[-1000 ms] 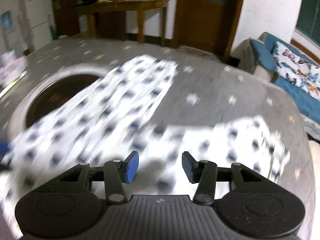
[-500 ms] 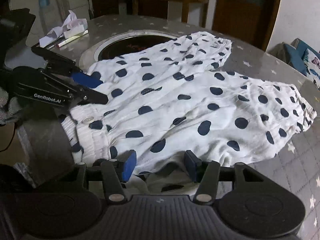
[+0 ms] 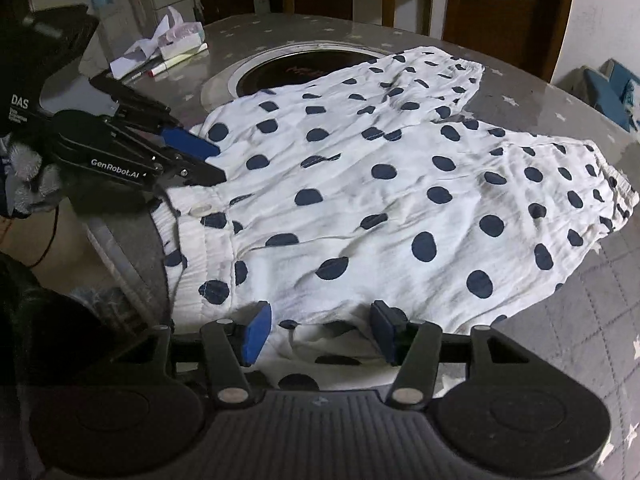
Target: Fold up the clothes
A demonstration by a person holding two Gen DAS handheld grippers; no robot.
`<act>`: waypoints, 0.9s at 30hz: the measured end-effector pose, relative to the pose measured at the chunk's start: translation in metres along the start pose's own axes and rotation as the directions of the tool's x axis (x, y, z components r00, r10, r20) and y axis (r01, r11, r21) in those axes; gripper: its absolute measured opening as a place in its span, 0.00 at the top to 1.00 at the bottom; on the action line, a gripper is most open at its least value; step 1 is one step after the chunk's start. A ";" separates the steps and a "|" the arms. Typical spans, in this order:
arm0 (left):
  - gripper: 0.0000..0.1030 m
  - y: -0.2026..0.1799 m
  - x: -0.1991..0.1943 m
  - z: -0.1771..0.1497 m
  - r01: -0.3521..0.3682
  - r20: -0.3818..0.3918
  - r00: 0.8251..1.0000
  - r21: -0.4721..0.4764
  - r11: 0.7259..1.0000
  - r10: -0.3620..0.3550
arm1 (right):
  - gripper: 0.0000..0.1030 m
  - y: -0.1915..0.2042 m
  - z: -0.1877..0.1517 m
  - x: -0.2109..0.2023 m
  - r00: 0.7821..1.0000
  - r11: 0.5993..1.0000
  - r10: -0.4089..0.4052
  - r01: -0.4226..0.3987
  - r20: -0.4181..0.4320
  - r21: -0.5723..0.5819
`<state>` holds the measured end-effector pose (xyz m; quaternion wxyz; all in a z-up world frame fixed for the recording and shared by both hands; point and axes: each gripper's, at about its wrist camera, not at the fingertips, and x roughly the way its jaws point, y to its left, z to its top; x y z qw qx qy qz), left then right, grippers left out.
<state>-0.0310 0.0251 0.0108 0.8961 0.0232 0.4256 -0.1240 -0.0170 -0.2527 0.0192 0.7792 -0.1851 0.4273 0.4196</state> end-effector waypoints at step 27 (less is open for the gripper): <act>0.68 0.055 0.124 0.146 -0.142 0.093 0.983 -0.164 0.976 0.158 | 0.46 -0.200 0.061 0.052 0.937 0.913 -0.325 0.275 0.129 0.302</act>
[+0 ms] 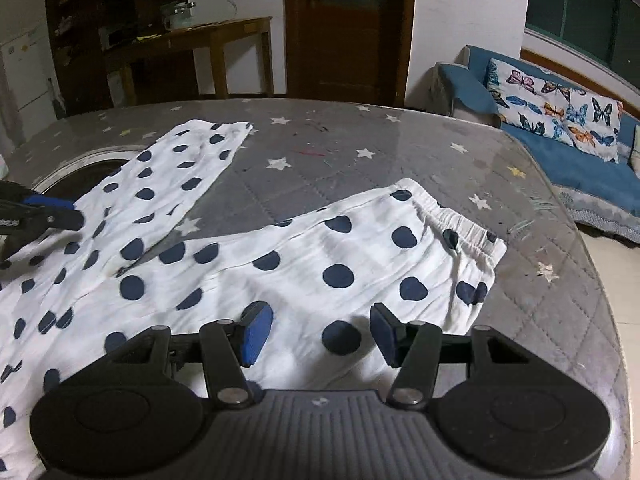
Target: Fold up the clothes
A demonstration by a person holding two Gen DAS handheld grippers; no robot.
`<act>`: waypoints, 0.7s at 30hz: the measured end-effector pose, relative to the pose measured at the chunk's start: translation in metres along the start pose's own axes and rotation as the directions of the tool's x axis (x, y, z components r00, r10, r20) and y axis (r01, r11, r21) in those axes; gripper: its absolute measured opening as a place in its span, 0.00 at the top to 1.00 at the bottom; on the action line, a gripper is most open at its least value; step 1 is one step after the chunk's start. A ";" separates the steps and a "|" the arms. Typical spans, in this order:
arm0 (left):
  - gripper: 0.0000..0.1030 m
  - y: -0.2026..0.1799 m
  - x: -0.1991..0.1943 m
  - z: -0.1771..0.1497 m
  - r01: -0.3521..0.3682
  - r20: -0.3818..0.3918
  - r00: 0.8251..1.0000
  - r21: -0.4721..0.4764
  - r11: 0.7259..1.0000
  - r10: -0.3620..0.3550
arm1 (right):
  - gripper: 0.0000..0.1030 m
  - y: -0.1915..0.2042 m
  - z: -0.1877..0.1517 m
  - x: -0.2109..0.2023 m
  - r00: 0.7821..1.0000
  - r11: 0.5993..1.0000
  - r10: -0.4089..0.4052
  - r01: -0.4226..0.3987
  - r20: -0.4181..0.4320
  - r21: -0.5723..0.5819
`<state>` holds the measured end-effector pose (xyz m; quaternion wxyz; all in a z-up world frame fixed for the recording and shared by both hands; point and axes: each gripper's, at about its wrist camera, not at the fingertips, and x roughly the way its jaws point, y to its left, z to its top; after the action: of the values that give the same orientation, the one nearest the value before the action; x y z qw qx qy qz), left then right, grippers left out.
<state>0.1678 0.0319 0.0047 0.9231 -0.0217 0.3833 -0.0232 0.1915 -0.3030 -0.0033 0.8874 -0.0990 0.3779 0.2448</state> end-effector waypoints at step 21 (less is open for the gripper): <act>0.93 0.031 0.032 0.010 -0.272 0.002 0.962 -0.029 0.962 0.272 | 0.44 -0.041 -0.013 -0.007 0.995 0.993 -0.102 0.102 0.003 0.055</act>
<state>0.1982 0.0612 -0.0128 0.9182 0.0180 0.3803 0.1093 0.2003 -0.3453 -0.0081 0.9023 -0.0931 0.3761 0.1891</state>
